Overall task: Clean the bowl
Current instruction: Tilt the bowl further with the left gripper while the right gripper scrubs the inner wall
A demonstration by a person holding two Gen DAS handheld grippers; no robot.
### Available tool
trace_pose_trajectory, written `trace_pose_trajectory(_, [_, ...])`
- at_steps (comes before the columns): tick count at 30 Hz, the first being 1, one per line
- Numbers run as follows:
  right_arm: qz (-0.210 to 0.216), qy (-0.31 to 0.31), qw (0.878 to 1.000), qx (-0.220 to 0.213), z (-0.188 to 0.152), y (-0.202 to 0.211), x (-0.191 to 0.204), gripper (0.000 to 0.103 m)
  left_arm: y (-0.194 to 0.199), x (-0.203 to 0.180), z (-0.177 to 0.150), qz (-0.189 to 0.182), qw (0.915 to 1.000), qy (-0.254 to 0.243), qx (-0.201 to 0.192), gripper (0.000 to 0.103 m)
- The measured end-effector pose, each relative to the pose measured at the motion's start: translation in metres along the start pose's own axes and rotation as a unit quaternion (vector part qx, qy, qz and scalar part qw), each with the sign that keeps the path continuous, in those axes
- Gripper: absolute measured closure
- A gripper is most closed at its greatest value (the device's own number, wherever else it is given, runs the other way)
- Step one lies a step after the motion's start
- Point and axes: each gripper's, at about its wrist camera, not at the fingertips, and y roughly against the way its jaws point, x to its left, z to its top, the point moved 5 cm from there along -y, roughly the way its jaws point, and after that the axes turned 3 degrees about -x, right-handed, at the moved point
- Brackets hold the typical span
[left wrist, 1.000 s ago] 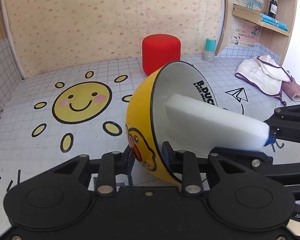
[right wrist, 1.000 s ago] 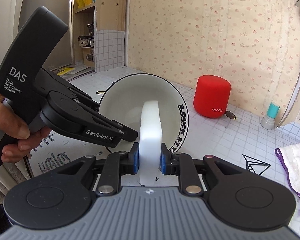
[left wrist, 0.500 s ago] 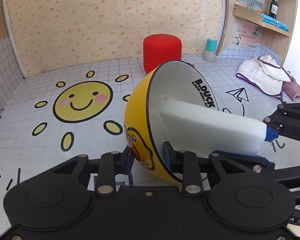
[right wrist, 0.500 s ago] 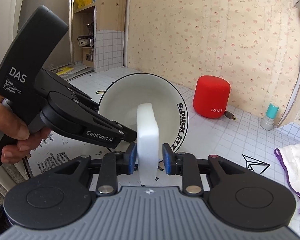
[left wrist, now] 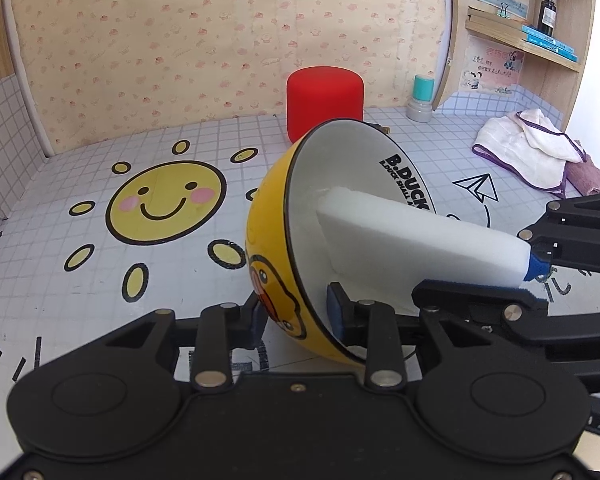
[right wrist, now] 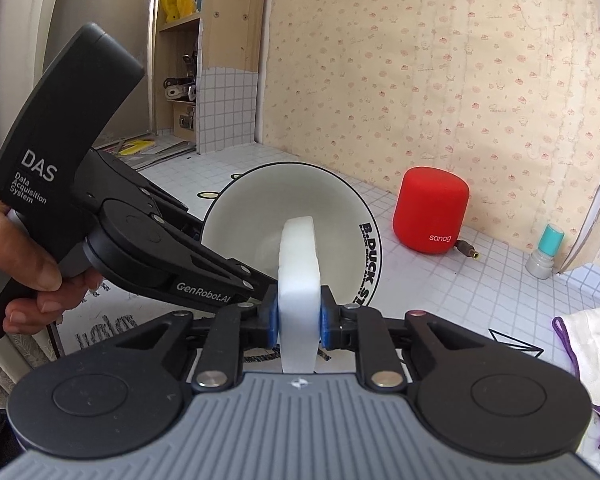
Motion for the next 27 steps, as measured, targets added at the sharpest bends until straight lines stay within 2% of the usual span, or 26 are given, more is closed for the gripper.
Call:
trace_pose_trajectory(1, [0.012, -0.004, 1.000, 0.004, 0.000, 0.000, 0.000, 0.082, 0.000, 0.000, 0.000, 0.000, 1.0000, -0.002, 0.000, 0.070])
trace_pose_trajectory(4, [0.011, 0.000, 1.000, 0.009, 0.001, 0.001, -0.003, 0.082, 0.000, 0.000, 0.000, 0.000, 1.0000, -0.002, 0.000, 0.070])
trace_pose_trajectory(7, [-0.008, -0.003, 1.000, 0.013, 0.002, -0.003, -0.007, 0.082, 0.000, -0.001, 0.000, 0.000, 1.0000, -0.002, 0.000, 0.070])
trace_pose_trajectory(11, [-0.063, 0.026, 0.998, -0.005, 0.006, -0.002, -0.007, 0.082, 0.000, -0.001, 0.000, -0.001, 1.0000, -0.001, 0.000, 0.070])
trace_pose_trajectory(15, [-0.064, 0.040, 0.997, -0.004, 0.006, -0.001, -0.006, 0.082, 0.000, -0.001, -0.001, 0.000, 1.0000, -0.002, -0.001, 0.070])
trace_pose_trajectory(24, [0.001, 0.031, 0.999, 0.021, 0.001, -0.004, 0.005, 0.082, -0.001, 0.000, -0.001, -0.003, 1.0000, -0.004, 0.000, 0.069])
trace_pose_trajectory(27, [0.006, 0.032, 0.999, 0.028, 0.001, -0.004, 0.006, 0.082, -0.001, 0.000, -0.001, -0.004, 1.0000, -0.004, 0.001, 0.068])
